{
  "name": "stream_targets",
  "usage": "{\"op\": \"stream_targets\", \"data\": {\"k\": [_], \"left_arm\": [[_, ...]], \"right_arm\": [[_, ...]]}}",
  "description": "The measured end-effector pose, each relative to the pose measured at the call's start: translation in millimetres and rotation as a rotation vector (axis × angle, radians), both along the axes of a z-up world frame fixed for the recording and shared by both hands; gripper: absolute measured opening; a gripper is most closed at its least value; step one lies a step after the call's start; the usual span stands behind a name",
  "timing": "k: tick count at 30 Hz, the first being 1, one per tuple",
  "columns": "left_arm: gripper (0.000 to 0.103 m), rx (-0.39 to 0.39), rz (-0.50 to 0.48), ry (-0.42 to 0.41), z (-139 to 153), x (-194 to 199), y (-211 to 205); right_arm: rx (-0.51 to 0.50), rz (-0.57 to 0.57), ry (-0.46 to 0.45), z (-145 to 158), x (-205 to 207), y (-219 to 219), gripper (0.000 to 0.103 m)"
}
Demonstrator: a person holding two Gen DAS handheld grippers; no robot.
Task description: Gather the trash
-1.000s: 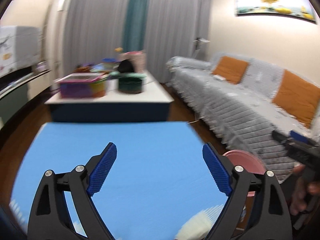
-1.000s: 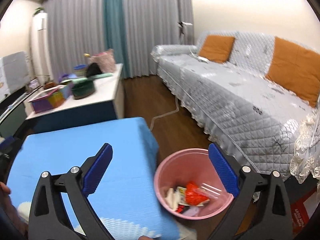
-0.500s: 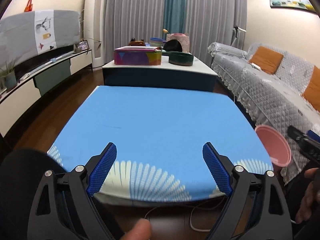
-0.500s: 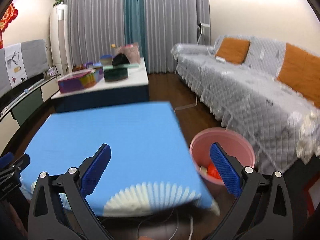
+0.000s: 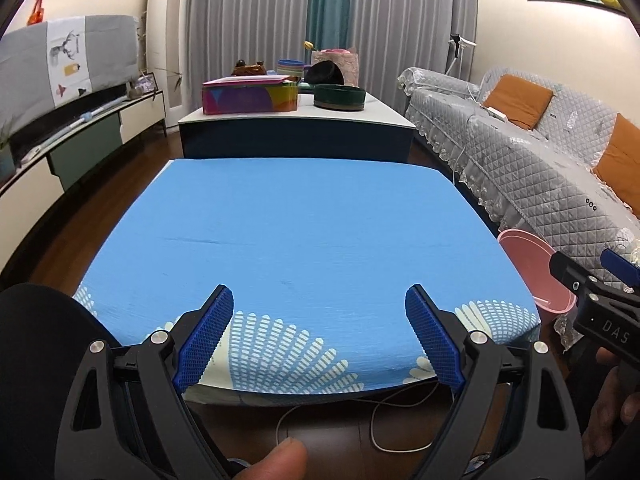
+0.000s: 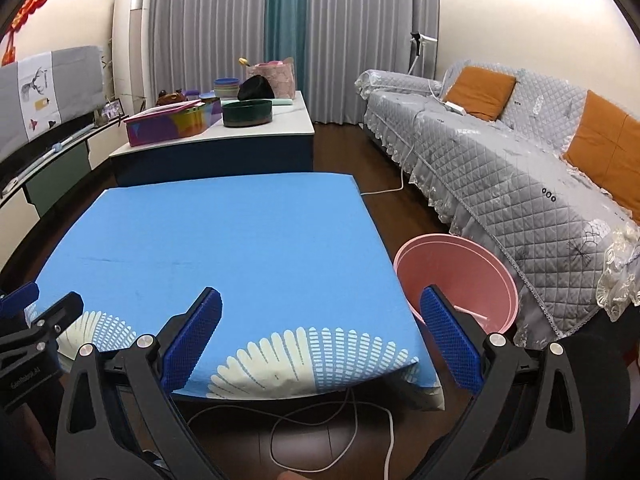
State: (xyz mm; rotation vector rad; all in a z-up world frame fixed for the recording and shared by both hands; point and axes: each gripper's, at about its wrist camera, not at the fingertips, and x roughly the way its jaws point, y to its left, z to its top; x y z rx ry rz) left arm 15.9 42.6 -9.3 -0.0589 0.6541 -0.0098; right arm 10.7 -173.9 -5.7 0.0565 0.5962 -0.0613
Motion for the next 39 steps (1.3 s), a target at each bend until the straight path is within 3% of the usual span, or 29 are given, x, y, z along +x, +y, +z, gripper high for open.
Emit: {"op": "stream_targets", "data": {"k": [39], "left_arm": [[0.085, -0.01, 0.003, 0.016, -1.3, -1.0, -4.6]], "right_arm": [[0.009, -0.013, 0.004, -0.7, 2.2, -0.7, 0.098]]}}
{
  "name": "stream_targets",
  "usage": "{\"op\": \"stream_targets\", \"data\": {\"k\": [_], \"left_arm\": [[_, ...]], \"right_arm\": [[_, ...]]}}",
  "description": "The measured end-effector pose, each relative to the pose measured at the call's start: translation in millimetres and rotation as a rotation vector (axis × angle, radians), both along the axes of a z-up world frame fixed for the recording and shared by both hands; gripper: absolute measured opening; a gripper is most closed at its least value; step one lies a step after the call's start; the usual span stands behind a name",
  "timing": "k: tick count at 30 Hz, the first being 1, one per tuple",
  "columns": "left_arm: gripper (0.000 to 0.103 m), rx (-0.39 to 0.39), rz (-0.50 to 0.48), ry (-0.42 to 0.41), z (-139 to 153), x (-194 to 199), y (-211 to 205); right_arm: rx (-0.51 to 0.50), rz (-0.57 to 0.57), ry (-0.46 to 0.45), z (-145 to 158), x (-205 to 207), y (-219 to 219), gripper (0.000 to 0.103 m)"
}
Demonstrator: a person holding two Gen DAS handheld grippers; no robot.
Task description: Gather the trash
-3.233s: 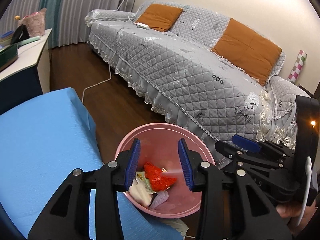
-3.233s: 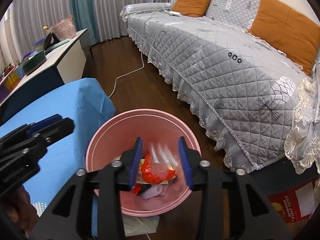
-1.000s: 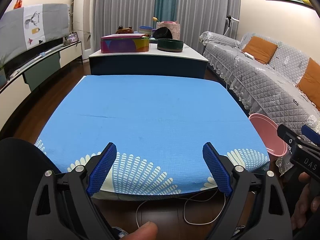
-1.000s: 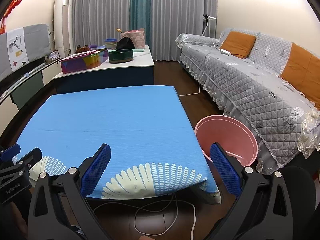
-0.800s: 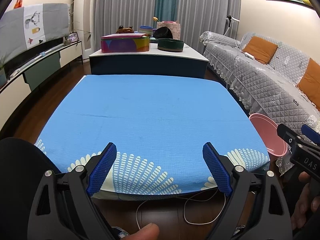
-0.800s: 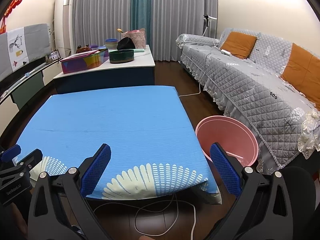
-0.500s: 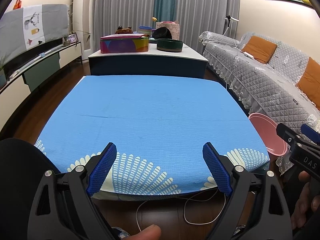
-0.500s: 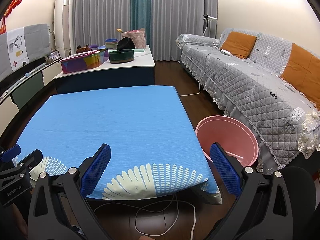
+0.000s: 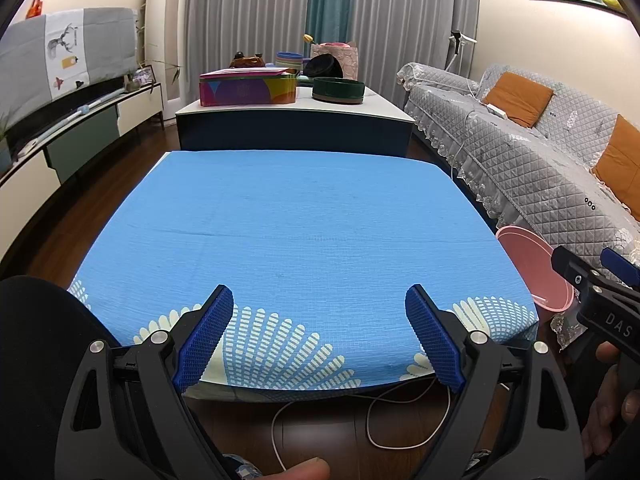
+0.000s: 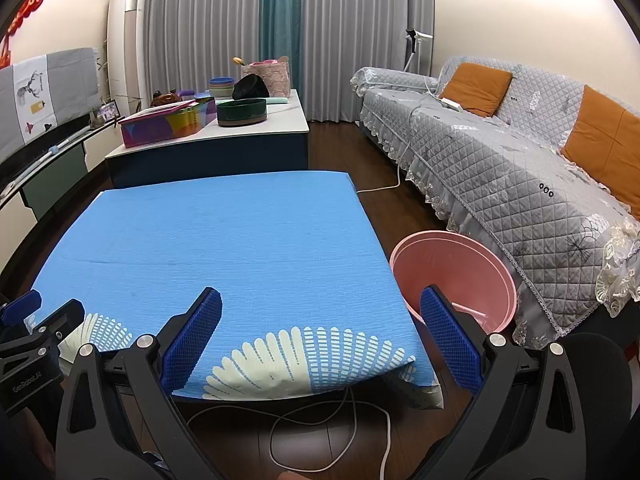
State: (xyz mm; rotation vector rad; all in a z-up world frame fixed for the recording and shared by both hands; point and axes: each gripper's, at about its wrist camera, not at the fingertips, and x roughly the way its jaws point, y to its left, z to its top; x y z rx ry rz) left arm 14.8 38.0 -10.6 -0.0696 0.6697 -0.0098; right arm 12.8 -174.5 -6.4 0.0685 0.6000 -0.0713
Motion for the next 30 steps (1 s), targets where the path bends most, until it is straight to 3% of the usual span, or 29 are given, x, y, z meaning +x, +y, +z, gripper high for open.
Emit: {"op": "stream_targets", "data": {"k": [30], "left_arm": [[0.085, -0.003, -0.004, 0.008, -2.6, 3.3, -5.5]], "right_arm": [[0.001, -0.001, 0.002, -1.0, 0.3, -0.8, 0.098]]}}
